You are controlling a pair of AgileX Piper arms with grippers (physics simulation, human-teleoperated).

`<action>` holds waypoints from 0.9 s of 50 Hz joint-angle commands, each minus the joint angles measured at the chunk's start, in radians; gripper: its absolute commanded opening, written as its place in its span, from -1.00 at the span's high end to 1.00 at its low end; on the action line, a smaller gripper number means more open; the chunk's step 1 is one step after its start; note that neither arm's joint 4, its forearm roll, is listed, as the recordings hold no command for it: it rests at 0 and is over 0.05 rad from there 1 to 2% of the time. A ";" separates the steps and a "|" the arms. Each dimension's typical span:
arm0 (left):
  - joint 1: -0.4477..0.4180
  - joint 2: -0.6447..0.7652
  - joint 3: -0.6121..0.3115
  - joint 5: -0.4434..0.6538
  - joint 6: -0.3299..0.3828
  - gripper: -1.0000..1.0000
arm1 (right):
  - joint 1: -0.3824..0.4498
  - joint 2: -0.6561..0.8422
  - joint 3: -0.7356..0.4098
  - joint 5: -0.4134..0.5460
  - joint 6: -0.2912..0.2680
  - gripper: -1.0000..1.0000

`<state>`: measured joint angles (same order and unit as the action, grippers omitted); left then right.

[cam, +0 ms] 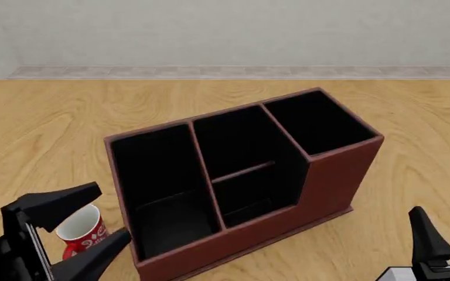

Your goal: Pick up the book and place it in the right compartment of the caddy.

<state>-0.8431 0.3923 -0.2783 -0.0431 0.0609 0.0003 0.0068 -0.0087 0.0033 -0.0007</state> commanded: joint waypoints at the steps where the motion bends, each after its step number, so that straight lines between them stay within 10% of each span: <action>1: -0.061 0.158 0.000 -0.131 -0.008 -1.00 | 0.000 0.000 0.000 0.000 0.001 -1.00; 45: -0.197 0.539 -0.120 -0.372 -0.003 -1.00 | 0.000 0.000 0.000 0.000 0.000 -1.00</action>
<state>-1.0094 0.8492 -0.3593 -0.3745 0.0628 0.0003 0.0068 -0.0088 0.0034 -0.0006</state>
